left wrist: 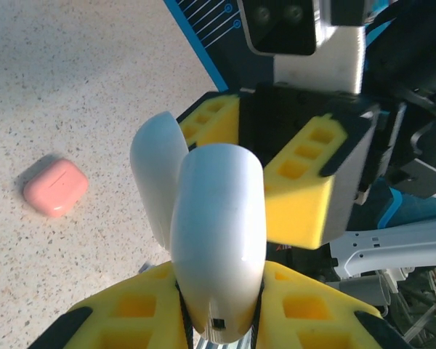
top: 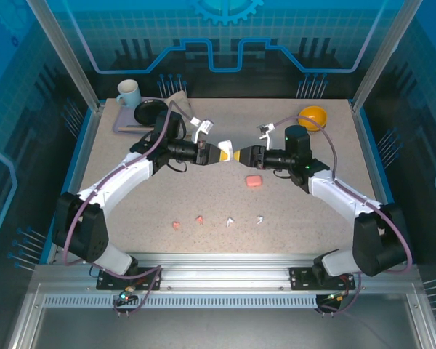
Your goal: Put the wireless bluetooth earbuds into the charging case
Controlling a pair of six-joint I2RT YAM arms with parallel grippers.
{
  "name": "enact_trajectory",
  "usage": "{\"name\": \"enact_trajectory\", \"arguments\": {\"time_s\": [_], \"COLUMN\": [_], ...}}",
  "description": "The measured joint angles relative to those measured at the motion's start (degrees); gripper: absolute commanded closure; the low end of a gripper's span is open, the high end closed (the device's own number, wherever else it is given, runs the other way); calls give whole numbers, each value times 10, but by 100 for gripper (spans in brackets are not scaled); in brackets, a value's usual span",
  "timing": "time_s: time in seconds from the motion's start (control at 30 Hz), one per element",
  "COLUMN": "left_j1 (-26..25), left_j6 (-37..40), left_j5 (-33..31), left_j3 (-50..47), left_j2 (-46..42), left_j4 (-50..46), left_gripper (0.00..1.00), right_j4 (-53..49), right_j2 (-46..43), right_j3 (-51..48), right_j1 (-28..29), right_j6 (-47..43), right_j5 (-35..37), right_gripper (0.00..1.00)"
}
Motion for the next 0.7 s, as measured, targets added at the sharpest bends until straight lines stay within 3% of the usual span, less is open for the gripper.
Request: {"name": "enact_trajectory", "arguments": {"time_s": [0.7], "left_j1": [-7], "left_j6": [0], "left_j5": [2], "left_j3": [5], "left_j2": [7], "left_j4": [7], "left_gripper": [100], "right_j4": [9], "right_j2": [29], "right_j3": [17], "right_j1": [1], "right_j6": [2], "right_j5": [-10], "right_gripper": [60]}}
